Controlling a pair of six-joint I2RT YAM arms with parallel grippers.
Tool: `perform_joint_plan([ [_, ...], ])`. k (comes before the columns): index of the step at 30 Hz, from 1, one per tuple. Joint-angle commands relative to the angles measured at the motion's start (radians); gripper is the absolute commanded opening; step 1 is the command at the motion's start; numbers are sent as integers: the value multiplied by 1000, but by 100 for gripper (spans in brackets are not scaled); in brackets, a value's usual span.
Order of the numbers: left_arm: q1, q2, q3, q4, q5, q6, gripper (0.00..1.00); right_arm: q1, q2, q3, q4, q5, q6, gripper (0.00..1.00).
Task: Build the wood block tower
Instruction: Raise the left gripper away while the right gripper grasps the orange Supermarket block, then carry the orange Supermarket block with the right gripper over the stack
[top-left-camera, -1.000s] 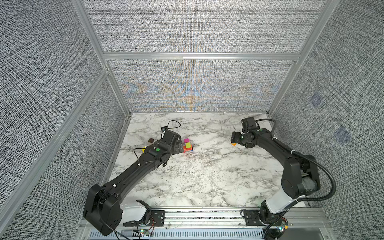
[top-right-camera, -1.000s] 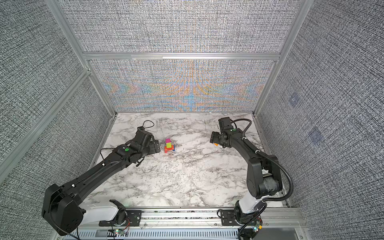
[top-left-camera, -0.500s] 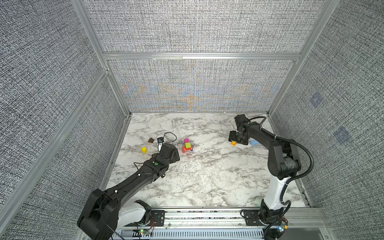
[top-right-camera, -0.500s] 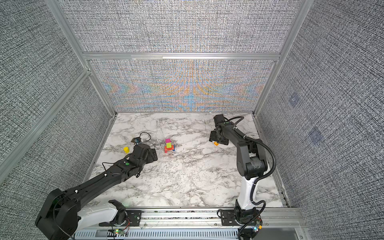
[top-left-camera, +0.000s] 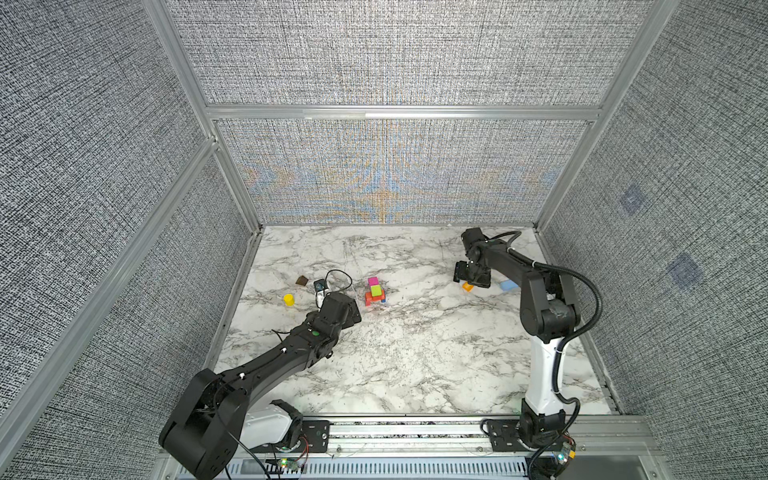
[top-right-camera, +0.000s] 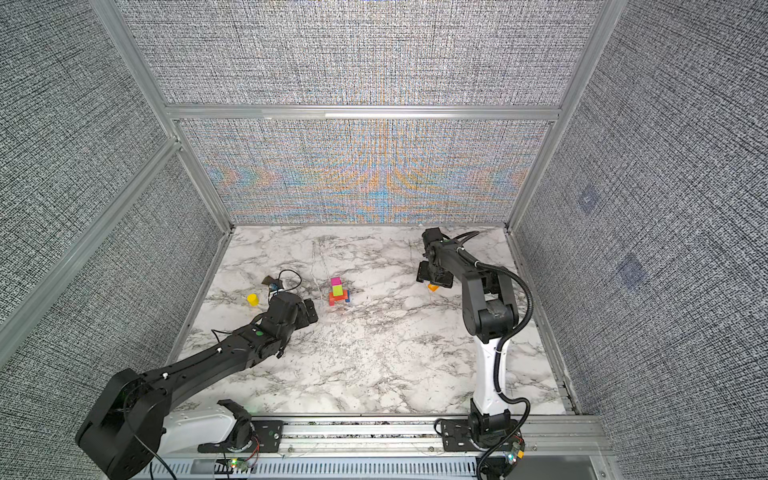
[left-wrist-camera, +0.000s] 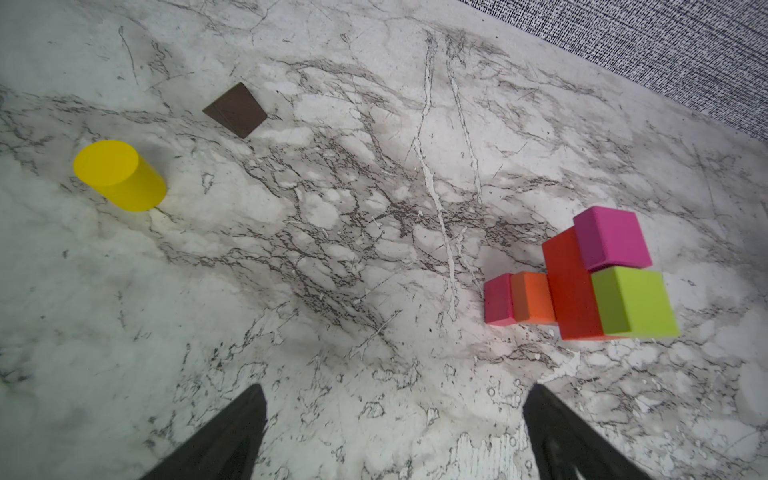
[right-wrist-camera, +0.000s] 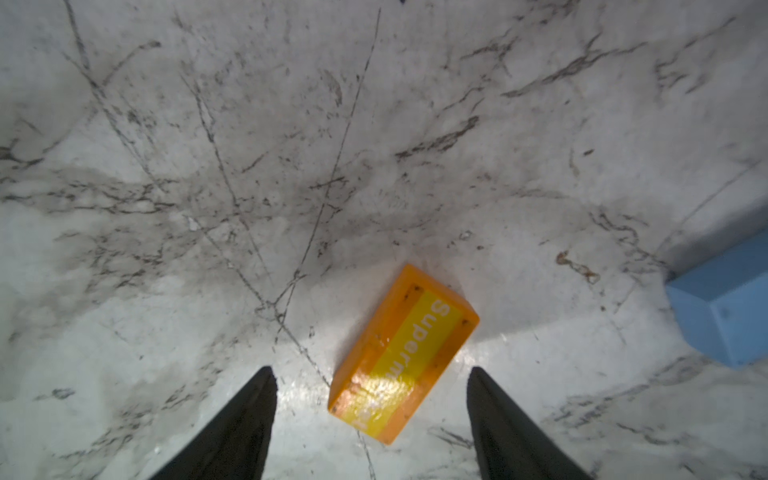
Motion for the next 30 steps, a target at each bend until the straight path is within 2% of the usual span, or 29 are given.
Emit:
perform_joint_plan([
  [1,0,-3,-2,21,-9,-7,98,-1,17,8,-19,14,9,70],
  [4,0,-2,0,21,-10,-6,98,-2,30,10,-15,4,6,64],
  [11,0,5,6,12,-11,-4,98,-2,34,8,-7,-8,-6,34],
  [15,0,-4,9,2,-7,-6,97,-1,25,5,-11,-12,-16,24],
  [21,0,-32,25,-44,10,-6,97,10,-15,-3,-21,-33,-34,17],
  [30,0,-20,106,-195,55,-24,99,109,-104,44,-110,-26,-90,17],
])
